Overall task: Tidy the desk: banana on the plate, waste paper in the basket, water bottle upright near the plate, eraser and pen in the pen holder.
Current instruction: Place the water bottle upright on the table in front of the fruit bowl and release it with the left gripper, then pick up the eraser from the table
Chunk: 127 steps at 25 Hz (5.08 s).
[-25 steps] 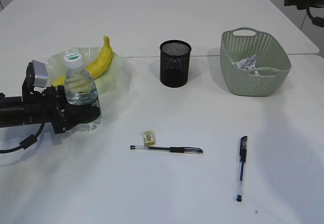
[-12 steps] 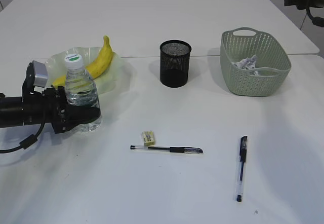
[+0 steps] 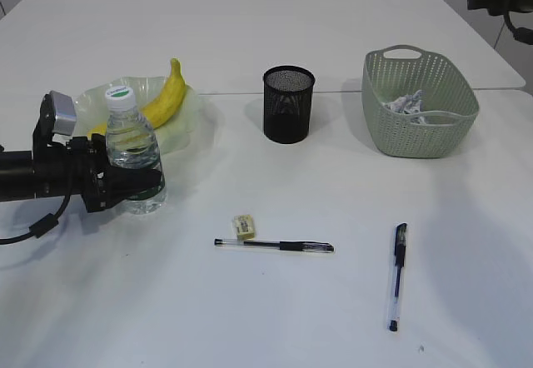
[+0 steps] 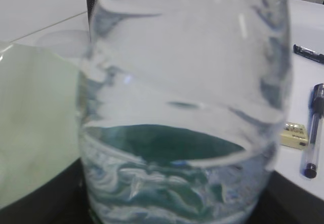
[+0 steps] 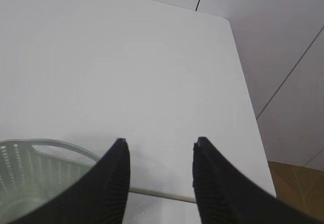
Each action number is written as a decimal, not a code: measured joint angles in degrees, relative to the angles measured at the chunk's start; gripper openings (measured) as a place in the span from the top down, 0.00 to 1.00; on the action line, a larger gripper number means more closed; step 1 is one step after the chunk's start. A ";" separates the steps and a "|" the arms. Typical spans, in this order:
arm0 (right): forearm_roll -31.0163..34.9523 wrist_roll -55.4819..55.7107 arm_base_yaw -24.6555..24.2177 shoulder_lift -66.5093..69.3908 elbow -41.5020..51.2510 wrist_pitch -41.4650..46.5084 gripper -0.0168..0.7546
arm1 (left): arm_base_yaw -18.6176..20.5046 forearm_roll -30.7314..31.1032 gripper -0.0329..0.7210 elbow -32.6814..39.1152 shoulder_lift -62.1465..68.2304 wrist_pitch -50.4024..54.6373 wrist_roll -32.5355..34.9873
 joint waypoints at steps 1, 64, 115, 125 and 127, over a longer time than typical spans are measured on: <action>0.00 0.00 0.00 0.00 0.00 0.00 0.57 | 0.00 0.00 0.29 0.00 -0.09 0.00 -0.12; 0.11 -0.10 0.00 0.00 0.00 0.00 0.57 | 0.00 0.76 0.25 -2.38 -13.50 -0.04 -5.76; 4.32 17.30 0.00 -5.27 0.00 58.90 0.57 | 0.04 1.02 0.24 -5.33 -37.55 -9.53 -23.87; 4.06 32.54 0.44 -5.27 0.00 59.18 0.57 | 0.04 1.06 0.24 -5.33 -38.03 -9.75 -29.18; 3.82 34.27 1.02 -5.27 0.00 59.18 0.57 | 0.04 1.06 0.24 -5.33 -38.25 -9.75 -30.01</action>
